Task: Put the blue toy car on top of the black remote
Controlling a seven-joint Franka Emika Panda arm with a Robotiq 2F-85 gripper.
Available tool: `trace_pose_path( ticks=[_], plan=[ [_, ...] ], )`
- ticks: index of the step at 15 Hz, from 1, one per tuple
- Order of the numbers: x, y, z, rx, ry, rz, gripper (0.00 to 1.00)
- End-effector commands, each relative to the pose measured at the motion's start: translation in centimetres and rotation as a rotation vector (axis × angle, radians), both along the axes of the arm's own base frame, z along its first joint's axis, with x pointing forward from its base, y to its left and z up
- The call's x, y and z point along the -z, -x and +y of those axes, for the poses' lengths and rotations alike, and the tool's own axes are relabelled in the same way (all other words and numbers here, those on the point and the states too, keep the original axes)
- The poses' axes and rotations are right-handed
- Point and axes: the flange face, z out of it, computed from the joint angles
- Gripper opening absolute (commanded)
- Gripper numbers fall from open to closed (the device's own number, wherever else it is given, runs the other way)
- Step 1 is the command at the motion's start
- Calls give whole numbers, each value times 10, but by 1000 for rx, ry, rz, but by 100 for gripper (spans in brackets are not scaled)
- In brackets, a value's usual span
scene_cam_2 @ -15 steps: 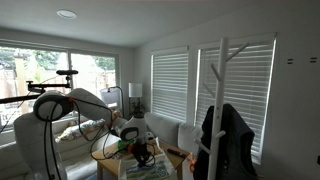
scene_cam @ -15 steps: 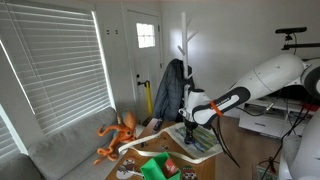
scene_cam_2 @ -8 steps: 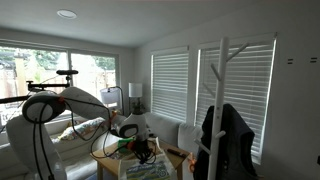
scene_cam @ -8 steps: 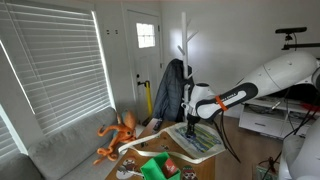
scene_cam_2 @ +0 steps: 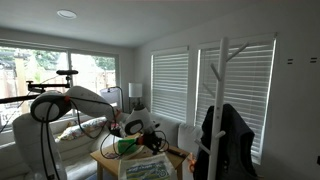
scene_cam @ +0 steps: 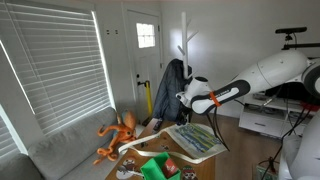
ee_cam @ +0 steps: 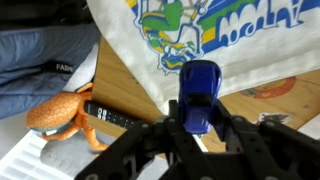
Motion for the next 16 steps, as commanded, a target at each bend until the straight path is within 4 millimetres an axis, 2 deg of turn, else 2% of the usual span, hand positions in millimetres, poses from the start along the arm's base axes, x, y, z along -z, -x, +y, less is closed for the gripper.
trace_pose_path(
  ticks=[1,3,4,7,8,11,12,13,14,16],
  plan=[
    [-16,-46,8,-200,0,3,11],
    [-21,-61,3,-308,7,31,11],
    [-19,-64,-9,-353,32,64,11],
    [-2,-82,-26,-436,110,156,11],
    [-10,-64,-16,-383,73,105,36],
    [3,-77,-27,-408,97,140,36],
    [5,-79,-26,-410,99,142,11],
    [0,-81,-27,-442,80,114,11],
    [-6,-83,-24,-558,76,101,11],
    [-10,-87,-33,-661,102,137,11]
  ],
)
